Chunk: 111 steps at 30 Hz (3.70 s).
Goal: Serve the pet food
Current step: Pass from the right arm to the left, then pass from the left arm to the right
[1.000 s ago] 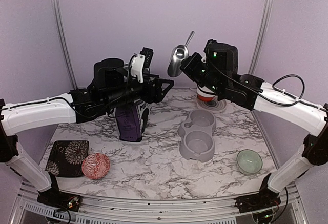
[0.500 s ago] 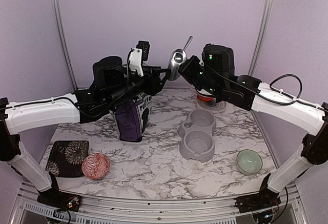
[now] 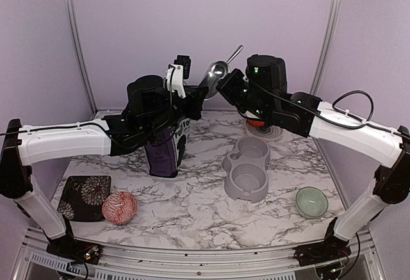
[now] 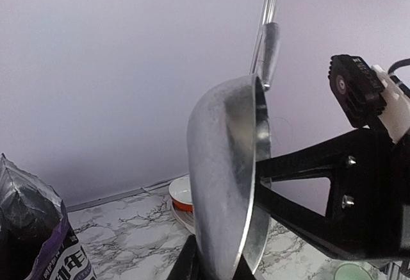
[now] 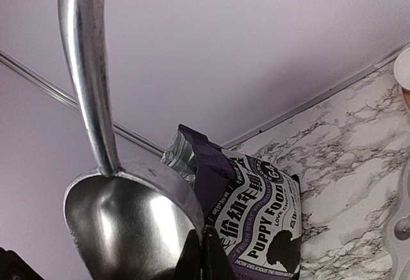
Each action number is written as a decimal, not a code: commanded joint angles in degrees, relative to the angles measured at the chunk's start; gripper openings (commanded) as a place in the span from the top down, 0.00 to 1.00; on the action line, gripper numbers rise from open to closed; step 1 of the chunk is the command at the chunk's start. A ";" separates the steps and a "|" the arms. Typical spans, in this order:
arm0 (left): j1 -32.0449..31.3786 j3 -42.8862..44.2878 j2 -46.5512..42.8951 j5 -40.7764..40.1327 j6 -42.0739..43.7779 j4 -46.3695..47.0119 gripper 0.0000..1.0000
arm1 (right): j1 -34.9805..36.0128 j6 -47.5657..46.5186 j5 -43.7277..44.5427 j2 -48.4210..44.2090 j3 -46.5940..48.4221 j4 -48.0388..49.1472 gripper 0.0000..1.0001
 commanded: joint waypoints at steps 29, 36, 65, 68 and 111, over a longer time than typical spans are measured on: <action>1.83 -7.10 -12.74 3.32 2.77 -1.08 1.00 | -9.11 -29.51 -12.87 -16.37 -22.04 16.11 0.20; 7.44 -5.09 -17.35 11.43 2.34 -14.58 1.00 | -13.37 -49.37 -29.15 -23.49 -26.35 13.17 0.20; 14.10 10.05 -15.70 40.81 4.33 -43.90 1.00 | -20.93 -30.39 -85.10 -9.95 -20.38 30.22 0.21; 14.13 9.94 -15.26 40.15 3.82 -43.86 1.00 | -20.15 -29.57 -85.14 -7.94 -17.92 30.66 0.27; 14.10 3.82 -18.22 37.63 -1.47 -36.60 1.00 | -16.20 -33.81 -83.28 -5.45 -14.54 23.28 0.72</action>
